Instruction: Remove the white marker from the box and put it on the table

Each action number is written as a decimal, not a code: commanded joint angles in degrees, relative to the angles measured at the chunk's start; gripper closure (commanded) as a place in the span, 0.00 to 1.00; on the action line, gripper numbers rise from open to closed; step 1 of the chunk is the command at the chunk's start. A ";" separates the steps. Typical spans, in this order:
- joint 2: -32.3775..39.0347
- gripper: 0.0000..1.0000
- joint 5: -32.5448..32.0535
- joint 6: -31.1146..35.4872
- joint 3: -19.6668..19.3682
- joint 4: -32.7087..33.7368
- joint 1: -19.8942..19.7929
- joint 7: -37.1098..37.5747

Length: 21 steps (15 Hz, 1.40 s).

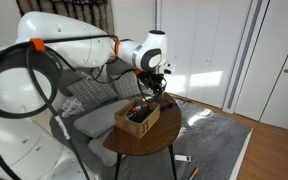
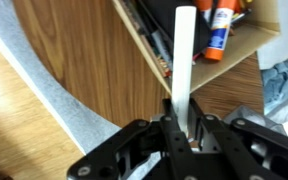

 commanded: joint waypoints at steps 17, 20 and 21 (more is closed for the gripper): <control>12.23 0.96 -5.63 -15.11 -5.52 4.31 -0.84 -40.04; 12.52 0.96 -8.52 -9.52 -5.22 1.80 -0.70 -44.80; 12.47 0.96 -8.38 -5.75 -5.32 0.86 -0.86 -44.49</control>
